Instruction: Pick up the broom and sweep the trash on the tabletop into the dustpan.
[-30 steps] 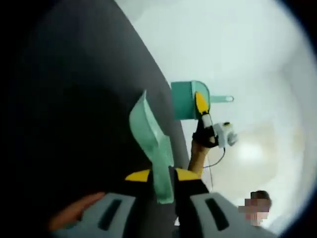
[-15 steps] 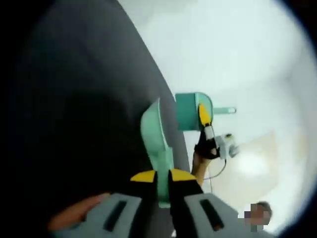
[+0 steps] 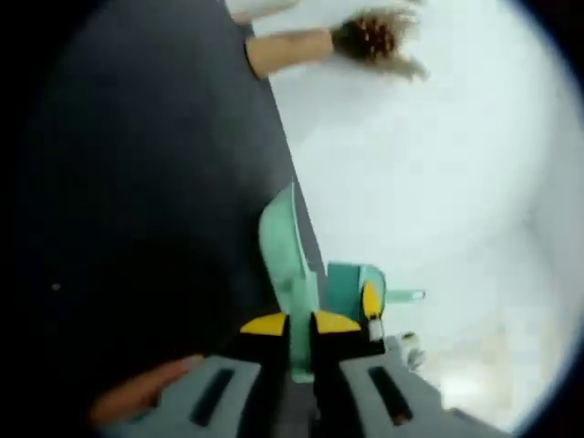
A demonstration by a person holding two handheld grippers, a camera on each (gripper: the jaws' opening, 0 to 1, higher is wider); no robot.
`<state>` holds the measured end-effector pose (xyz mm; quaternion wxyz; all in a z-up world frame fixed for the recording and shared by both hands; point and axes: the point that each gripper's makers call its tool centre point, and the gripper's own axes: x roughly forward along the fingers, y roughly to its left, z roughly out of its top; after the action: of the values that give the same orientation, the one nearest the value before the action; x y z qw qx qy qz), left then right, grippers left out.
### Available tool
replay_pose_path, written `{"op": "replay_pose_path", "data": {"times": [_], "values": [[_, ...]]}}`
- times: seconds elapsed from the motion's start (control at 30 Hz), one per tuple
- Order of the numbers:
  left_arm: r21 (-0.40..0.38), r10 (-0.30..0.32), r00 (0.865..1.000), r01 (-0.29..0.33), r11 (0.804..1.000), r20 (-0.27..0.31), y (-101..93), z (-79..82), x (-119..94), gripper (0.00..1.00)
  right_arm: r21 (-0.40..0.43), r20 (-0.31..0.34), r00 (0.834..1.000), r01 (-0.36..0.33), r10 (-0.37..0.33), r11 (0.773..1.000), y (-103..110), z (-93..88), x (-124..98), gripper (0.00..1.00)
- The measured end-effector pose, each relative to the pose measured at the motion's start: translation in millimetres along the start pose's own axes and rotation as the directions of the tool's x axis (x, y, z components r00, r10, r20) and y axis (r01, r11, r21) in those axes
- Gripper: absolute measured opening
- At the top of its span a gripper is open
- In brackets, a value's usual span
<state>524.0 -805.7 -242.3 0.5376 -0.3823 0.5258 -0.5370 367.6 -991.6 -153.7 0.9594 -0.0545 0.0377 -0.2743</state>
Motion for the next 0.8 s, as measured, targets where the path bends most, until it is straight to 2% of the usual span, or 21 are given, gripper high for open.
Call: {"op": "replay_pose_path", "data": {"times": [0.07, 0.17, 0.3, 0.37, 0.43, 0.53, 0.6, 0.8], "values": [[-0.001, -0.002, 0.999, 0.002, 1.000, 0.036, -2.8, 3.7, -3.6, 0.10, 0.009, -0.003, 1.000, -0.007, 0.007, 1.000, 0.3, -0.7, 2.6, 0.02], [-0.030, 0.007, 0.992, -0.003, 1.000, 0.129, -4.9, 9.2, -10.4, 0.10, 0.018, -0.011, 1.000, -0.015, 0.015, 1.000, 0.6, -3.7, 6.4, 0.02], [-0.047, 0.050, 0.985, -0.042, 0.998, 0.166, 3.4, 18.3, -14.2, 0.10, 0.024, -0.023, 1.000, -0.018, 0.018, 1.000, -0.5, -8.6, 11.4, 0.02], [-0.053, 0.083, 0.972, -0.073, 0.996, 0.219, 8.8, 23.8, -18.3, 0.10, 0.034, -0.026, 0.999, -0.023, 0.024, 0.999, 0.0, -9.3, 11.8, 0.02], [-0.063, 0.077, 0.970, -0.064, 0.996, 0.231, 9.0, 23.7, -20.2, 0.10, 0.038, -0.025, 0.999, -0.026, 0.027, 0.999, 2.3, -9.2, 10.2, 0.02], [-0.071, 0.121, 0.962, -0.106, 0.992, 0.244, 17.0, 27.1, -21.0, 0.10, 0.033, -0.019, 0.999, -0.032, 0.033, 0.999, 3.7, -5.6, 12.1, 0.02], [-0.094, 0.126, 0.960, -0.105, 0.990, 0.250, 19.8, 34.4, -20.7, 0.10, 0.024, -0.015, 0.999, -0.032, 0.032, 0.999, 6.4, -5.2, 9.1, 0.02], [-0.097, 0.149, 0.953, -0.127, 0.987, 0.262, 23.7, 36.4, -20.7, 0.10, 0.013, -0.008, 0.999, -0.037, 0.038, 0.999, 10.4, -4.4, 6.1, 0.02]]}}
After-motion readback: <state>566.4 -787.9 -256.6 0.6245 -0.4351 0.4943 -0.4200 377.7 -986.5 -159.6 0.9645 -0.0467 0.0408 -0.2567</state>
